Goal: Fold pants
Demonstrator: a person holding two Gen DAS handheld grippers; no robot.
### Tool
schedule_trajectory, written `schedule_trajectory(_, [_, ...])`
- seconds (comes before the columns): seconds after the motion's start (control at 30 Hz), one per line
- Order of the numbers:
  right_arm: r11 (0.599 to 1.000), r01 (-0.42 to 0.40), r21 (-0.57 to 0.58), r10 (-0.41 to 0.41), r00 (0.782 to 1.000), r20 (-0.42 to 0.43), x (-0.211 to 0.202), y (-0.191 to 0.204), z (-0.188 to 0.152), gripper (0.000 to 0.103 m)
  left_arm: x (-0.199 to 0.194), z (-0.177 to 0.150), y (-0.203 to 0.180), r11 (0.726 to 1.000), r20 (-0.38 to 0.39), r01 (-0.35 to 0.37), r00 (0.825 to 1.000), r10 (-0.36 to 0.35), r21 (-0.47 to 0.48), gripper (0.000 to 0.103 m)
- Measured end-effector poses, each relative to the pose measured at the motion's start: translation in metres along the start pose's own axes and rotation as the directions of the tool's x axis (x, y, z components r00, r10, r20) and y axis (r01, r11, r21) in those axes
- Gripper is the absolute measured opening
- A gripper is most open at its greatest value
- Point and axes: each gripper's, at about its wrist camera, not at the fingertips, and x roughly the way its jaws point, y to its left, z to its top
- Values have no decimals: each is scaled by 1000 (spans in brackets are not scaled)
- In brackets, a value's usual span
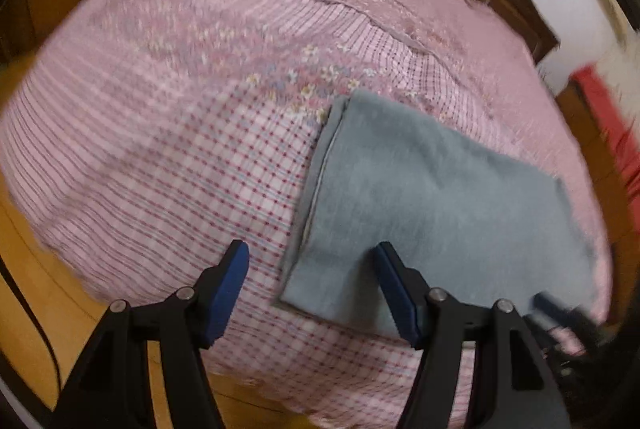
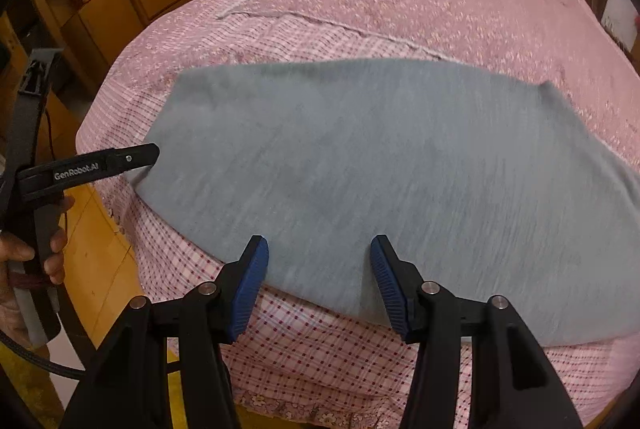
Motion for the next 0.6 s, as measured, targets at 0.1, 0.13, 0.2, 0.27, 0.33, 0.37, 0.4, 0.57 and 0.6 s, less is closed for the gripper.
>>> schedule_trajectory(0.1, [1000,-5,13,5,1000,-12,6,-4,-1,55,3,-1,5,996,-17,58,998,-59,-67,54])
schedule_trajectory(0.13, [1000,-5,14,5,1000,-15,6,-5,-2,55,2,-3,1,997,-7,57,998,-58,-50,52])
schedule_trajectory(0.2, [1000,-7,14,7,1000,-16,7,-5,-2,55,-2,-6,-9,1000,18,16,1000,-16,4,49])
schedule_trajectory(0.27, [1000,-11,17,11,1000,-15,7,-5,-3,55,-2,-8,-17,999,28,-21,999,20,38,46])
schedule_trajectory(0.33, [1000,-15,21,15,1000,-13,5,-7,-3,55,0,-8,-21,999,29,-23,999,22,41,42])
schedule_trajectory(0.37, [1000,-16,23,16,1000,-11,4,-8,-4,55,1,-8,-22,999,29,-27,999,26,39,40])
schedule_trajectory(0.4, [1000,-18,26,18,1000,-7,2,-9,-4,55,4,-3,-20,999,30,-28,999,27,38,36])
schedule_trajectory(0.57, [997,-28,70,27,1000,12,-13,-26,-10,55,-1,-3,-25,996,67,-50,997,45,73,11])
schedule_trajectory(0.6, [997,-28,75,27,1000,13,-16,-29,-11,55,-8,-4,-23,996,80,-54,996,48,77,10])
